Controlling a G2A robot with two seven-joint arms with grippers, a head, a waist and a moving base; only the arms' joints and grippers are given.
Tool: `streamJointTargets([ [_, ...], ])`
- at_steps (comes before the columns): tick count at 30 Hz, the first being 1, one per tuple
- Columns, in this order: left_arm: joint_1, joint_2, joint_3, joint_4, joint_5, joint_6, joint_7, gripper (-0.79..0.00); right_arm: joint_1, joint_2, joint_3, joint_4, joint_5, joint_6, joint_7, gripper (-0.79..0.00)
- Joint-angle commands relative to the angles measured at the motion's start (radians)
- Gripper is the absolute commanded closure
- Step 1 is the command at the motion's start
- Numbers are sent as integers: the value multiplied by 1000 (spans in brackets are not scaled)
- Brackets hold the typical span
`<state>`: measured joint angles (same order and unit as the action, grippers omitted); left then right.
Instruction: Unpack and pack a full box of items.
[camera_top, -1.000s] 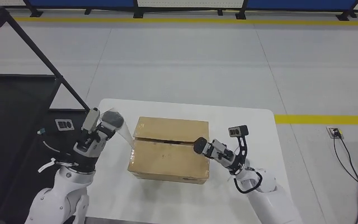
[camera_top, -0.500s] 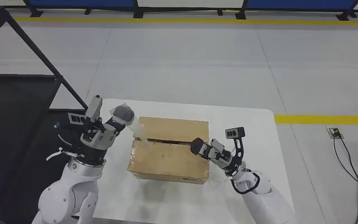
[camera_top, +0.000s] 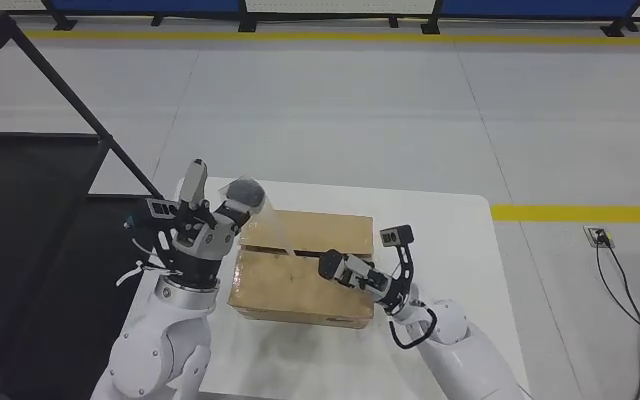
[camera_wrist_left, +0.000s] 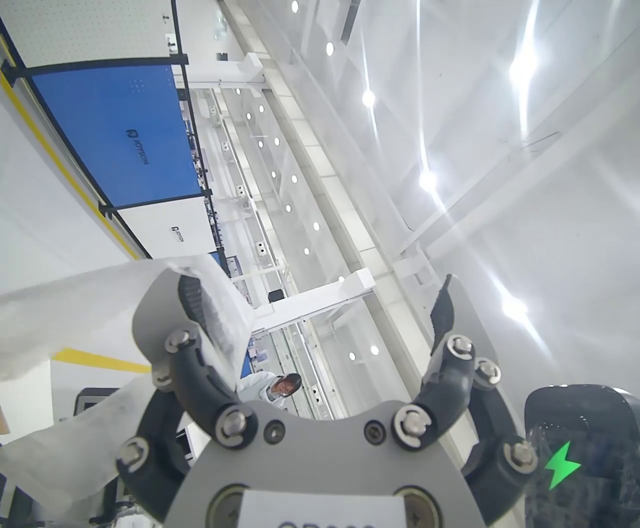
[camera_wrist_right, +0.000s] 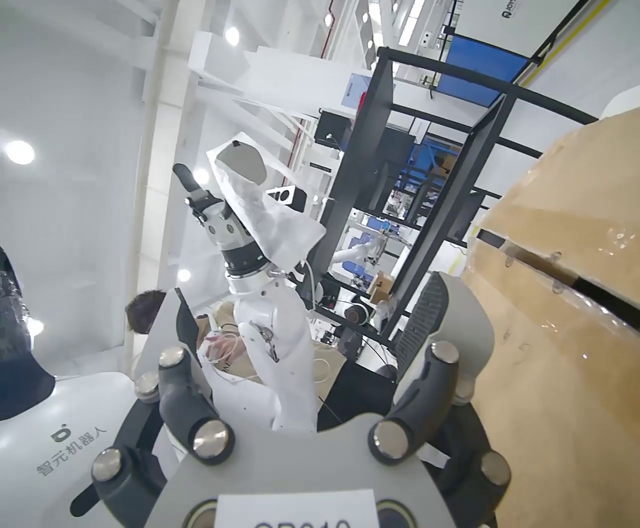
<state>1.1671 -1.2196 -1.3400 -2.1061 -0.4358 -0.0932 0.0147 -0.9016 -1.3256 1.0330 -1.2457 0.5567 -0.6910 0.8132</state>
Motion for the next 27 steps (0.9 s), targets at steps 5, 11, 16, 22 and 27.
streamJointTargets([
  [5, -22, -11, 27, 13, 22, 30, 58, -785, -28, -3, 10, -44, -141, -124, -95, -785],
  [11, -40, -20, 52, 9, 52, 71, 92, -785, -80, -12, 63, -93, -558, -264, -339, -785],
  [16, -19, -19, 18, 13, 45, 63, 30, -785, -80, -12, 63, -93, -558, -264, -339, -785],
  [22, -3, -21, 14, -1, 51, 76, -10, -785, -126, -14, 110, -199, -963, -221, -504, -717],
  [27, 0, -25, 24, -7, 60, 83, -9, -785, -202, -31, 90, -312, -1366, -85, -773, -653],
])
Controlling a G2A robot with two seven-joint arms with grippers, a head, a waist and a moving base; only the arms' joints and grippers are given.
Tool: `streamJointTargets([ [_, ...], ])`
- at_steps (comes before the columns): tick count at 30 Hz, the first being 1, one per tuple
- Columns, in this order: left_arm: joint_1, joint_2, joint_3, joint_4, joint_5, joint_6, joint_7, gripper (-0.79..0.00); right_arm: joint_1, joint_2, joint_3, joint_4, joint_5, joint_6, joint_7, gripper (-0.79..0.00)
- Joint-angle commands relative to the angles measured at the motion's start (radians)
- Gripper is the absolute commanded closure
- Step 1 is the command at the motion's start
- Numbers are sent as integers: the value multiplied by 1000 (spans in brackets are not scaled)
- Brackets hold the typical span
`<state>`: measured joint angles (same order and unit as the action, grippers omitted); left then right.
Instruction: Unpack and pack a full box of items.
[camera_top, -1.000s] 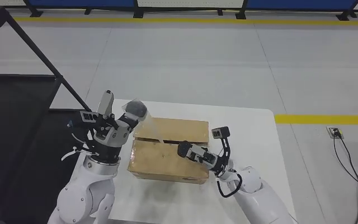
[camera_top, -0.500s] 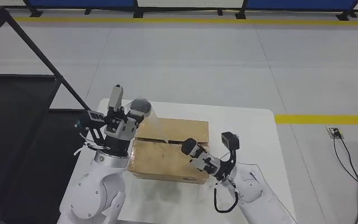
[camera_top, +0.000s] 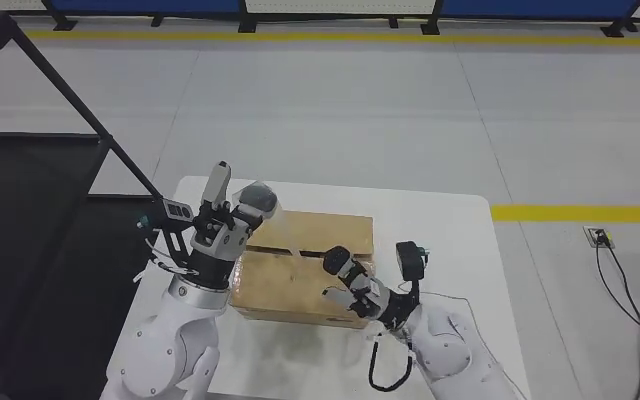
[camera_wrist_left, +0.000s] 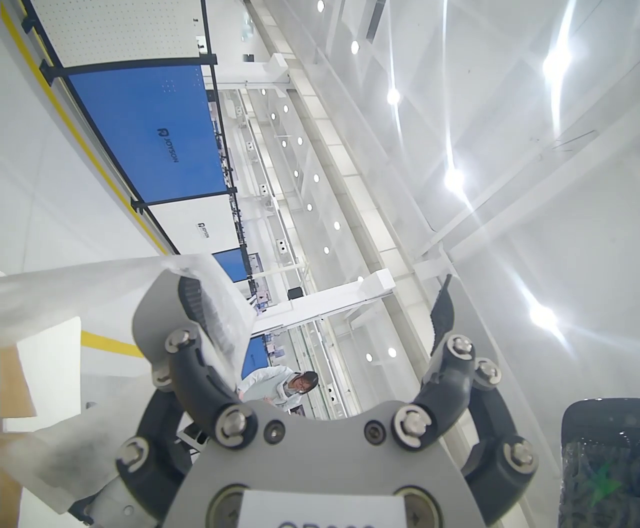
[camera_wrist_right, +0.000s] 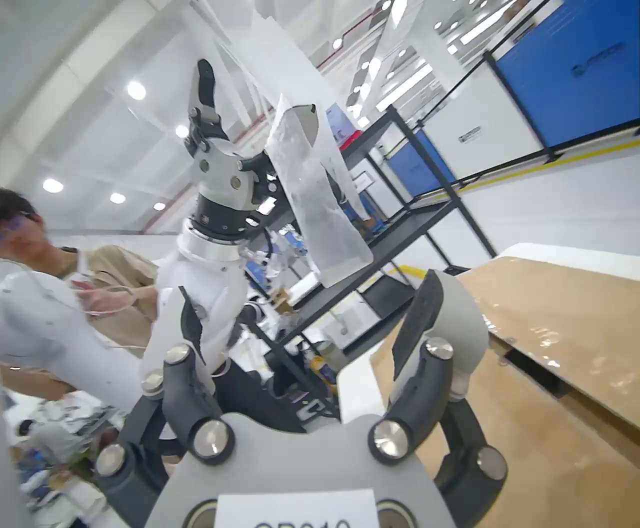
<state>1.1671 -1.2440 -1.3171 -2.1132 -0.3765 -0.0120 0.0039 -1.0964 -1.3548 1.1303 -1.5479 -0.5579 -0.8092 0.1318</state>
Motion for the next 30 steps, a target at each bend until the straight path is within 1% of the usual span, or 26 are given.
streamJointTargets([
  [1, -1, -2, 3, -1, 1, 5, 4, -785, -13, -5, -17, -19, -311, 65, -129, -653],
  [3, -4, -4, 7, -2, 1, 9, 6, -785, -19, -9, -33, -26, -399, 117, -196, -677],
  [8, -9, -9, 14, -4, -3, 15, 7, -785, -24, -17, -59, -36, -526, 228, -287, -659],
  [9, -10, -10, 15, -4, -3, 16, 7, -785, -25, -17, -61, -41, -546, 245, -303, -610],
  [10, -10, -11, 17, -4, -3, 18, 5, -785, -28, -18, -64, -47, -568, 268, -322, -536],
  [11, -10, -12, 18, -4, -4, 18, 5, -785, -32, -19, -69, -52, -584, 283, -340, -523],
  [12, -11, -13, 19, -4, -3, 18, 5, -785, -36, -20, -73, -56, -596, 295, -358, -428],
  [13, -11, -14, 21, -3, -2, 18, 4, -785, -39, -21, -75, -57, -606, 305, -373, -391],
  [16, -9, -17, 25, 0, 2, 20, 3, -785, -42, -23, -81, -55, -629, 320, -416, -363],
  [23, -10, -22, 32, 8, 12, 23, -1, -785, -42, -24, -83, -68, -628, 311, -471, -292],
  [26, -10, -25, 35, 13, 17, 24, -3, -785, -40, -25, -80, -70, -610, 297, -477, -265],
  [30, -11, -28, 37, 16, 18, 25, -6, -785, -30, -26, -84, -69, -603, 299, -457, -262],
])
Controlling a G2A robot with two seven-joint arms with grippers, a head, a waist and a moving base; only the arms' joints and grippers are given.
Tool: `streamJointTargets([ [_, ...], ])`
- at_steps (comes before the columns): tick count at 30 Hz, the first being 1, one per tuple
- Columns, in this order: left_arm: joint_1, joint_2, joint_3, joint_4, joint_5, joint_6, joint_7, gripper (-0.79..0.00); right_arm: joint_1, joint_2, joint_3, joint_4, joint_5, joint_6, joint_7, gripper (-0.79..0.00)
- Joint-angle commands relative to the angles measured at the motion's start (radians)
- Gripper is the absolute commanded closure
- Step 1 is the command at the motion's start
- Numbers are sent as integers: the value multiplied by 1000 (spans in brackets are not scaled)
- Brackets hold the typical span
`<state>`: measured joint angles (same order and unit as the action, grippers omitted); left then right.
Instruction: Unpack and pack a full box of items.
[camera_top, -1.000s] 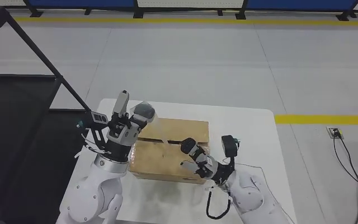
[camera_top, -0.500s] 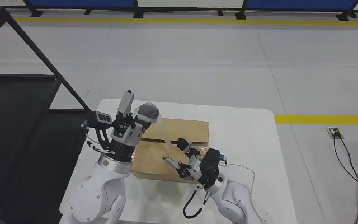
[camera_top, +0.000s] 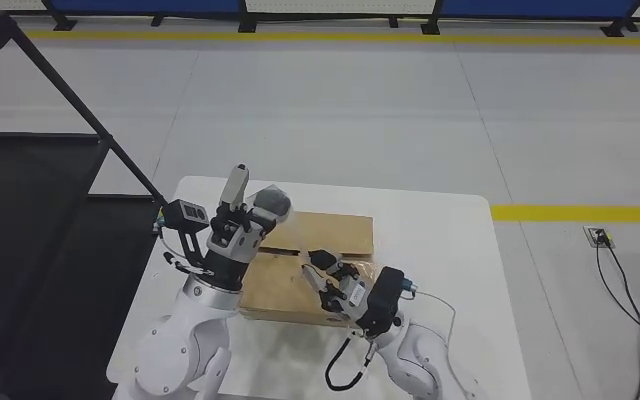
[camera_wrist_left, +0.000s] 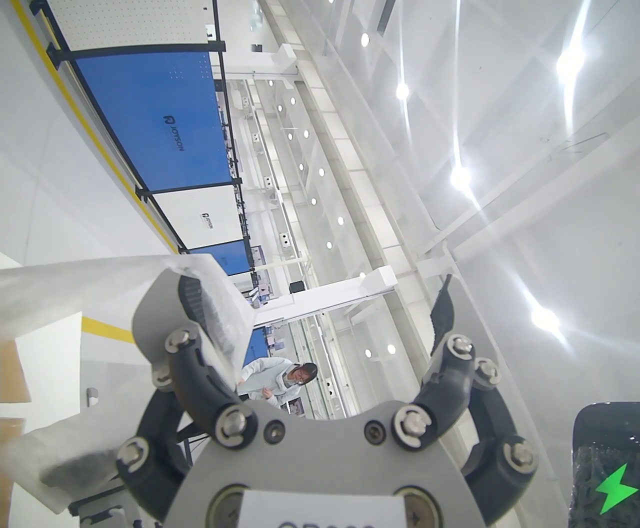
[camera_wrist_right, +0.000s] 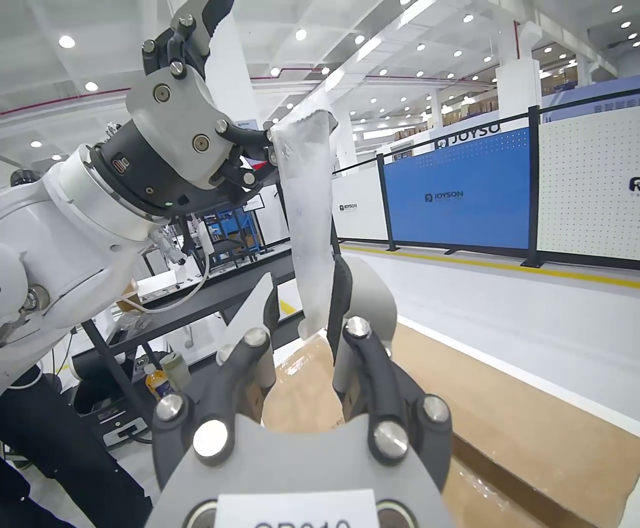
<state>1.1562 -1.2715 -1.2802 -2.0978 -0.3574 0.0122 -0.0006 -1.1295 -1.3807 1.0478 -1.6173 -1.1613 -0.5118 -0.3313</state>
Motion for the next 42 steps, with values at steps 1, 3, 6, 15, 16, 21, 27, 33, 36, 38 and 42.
streamJointTargets([
  [1, -1, -2, 1, 0, -2, 2, -2, -785, 7, -1, -4, 3, 2, 7, 14, -262],
  [3, -2, -3, 2, 0, -3, 4, -5, -785, 13, -3, -8, 4, 2, 18, 21, -262],
  [6, -3, -5, 3, 0, 0, 4, -8, -785, 18, -5, -13, 3, -4, 32, 19, -256],
  [15, -5, -12, -1, 2, 1, 7, -9, -785, 8, -7, -12, -7, -27, 54, 1, 0],
  [16, -5, -13, -2, 2, 2, 7, -9, -785, 5, -7, -11, -7, -28, 58, -1, 0],
  [21, -4, -16, -5, 3, 4, 10, -16, -785, -16, -7, -4, -14, -48, 100, -26, 0],
  [27, 13, -14, -27, 5, 15, 21, -51, -785, -41, -4, 22, -64, -57, 141, -29, 0],
  [33, 50, -8, -75, 4, 31, 35, -110, -785, -66, -1, 49, -118, -51, 170, 0, 0],
  [36, 70, -4, -105, 3, 43, 40, -143, -785, -73, 0, 61, -138, -44, 184, 17, 0],
  [38, 84, -1, -127, 3, 46, 42, -165, -785, -76, 0, 69, -150, -35, 194, 30, 0],
  [42, 107, 6, -177, 6, 55, 59, -211, -785, -79, 1, 85, -173, -10, 211, 65, 0],
])
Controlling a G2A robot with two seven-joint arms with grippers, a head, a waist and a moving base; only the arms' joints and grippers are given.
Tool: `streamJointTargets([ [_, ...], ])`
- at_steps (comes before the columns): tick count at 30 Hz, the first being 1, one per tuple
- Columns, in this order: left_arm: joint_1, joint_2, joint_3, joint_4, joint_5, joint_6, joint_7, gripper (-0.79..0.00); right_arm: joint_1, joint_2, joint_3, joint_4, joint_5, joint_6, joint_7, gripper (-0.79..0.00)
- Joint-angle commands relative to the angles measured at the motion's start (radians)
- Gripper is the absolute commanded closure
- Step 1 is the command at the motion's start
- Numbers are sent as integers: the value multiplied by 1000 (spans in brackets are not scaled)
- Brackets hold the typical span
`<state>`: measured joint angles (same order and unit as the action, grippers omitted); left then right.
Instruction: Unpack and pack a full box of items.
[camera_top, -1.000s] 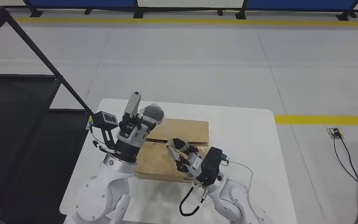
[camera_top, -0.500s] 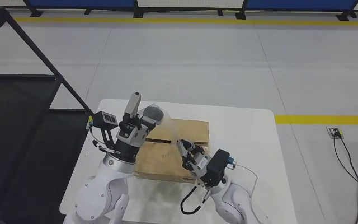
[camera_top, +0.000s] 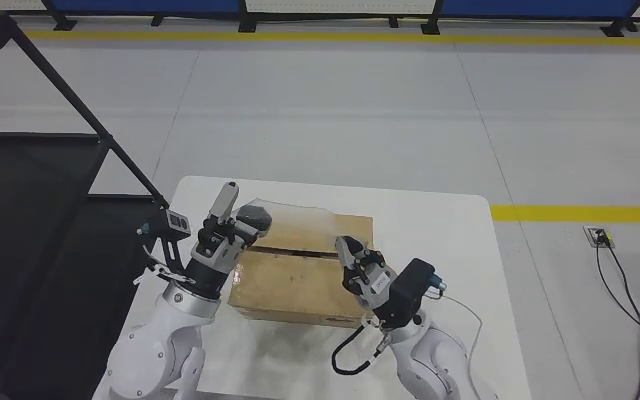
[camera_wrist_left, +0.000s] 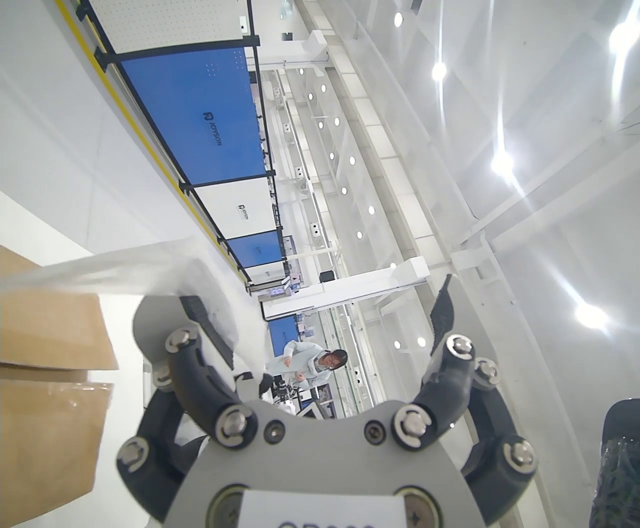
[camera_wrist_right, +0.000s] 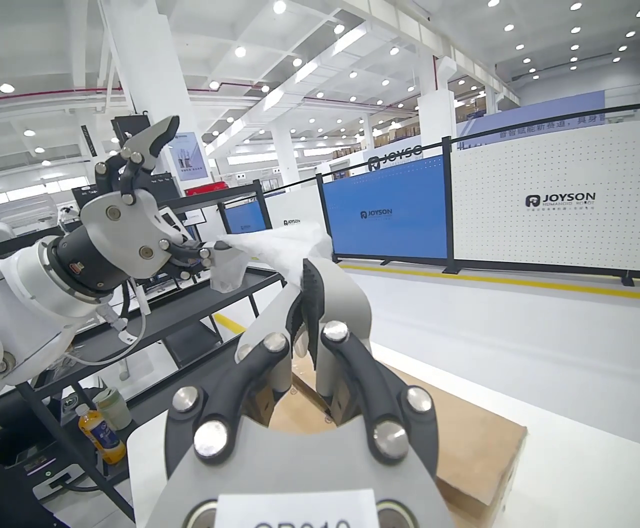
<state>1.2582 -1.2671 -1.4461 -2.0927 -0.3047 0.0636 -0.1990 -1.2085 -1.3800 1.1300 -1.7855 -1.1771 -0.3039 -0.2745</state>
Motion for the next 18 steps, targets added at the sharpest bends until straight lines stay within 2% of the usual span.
streamJointTargets([
  [1, 9, 4, -23, 1, 7, 13, -28, -785, 0, 0, 6, -10, 12, 5, 18, 0],
  [8, 61, 21, -138, 30, 48, 28, -126, -785, 12, 0, 36, -50, 114, 35, 156, 0],
  [13, 98, 29, -238, 63, 44, 26, -136, -785, 62, -1, 73, -90, 269, 102, 398, 0],
  [18, 121, 33, -319, 87, 7, 10, -113, -785, 135, -3, 82, -126, 344, 243, 660, 0],
])
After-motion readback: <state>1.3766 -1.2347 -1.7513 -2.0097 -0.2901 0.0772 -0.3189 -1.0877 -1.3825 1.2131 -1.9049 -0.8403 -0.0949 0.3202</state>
